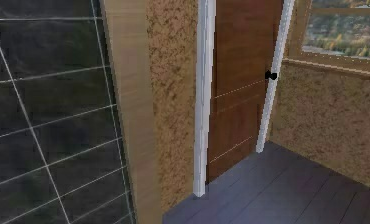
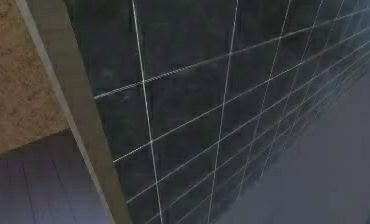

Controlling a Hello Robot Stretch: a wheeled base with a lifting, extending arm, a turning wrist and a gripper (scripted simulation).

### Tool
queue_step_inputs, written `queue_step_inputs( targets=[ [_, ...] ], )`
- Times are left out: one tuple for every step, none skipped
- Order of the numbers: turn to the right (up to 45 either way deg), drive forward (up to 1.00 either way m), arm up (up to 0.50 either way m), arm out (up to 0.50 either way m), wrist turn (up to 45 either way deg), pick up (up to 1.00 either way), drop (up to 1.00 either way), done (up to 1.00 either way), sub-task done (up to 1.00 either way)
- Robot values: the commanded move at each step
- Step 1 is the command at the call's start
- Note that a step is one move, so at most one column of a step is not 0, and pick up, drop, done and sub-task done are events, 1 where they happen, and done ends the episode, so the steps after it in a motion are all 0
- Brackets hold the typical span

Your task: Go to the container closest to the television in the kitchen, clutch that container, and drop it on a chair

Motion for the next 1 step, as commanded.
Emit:
queue_step_inputs(
  targets=[
    [0.0,0.25,0.00,0.00,0.0,0.00,0.00,0.00,0.00]
  ],
)
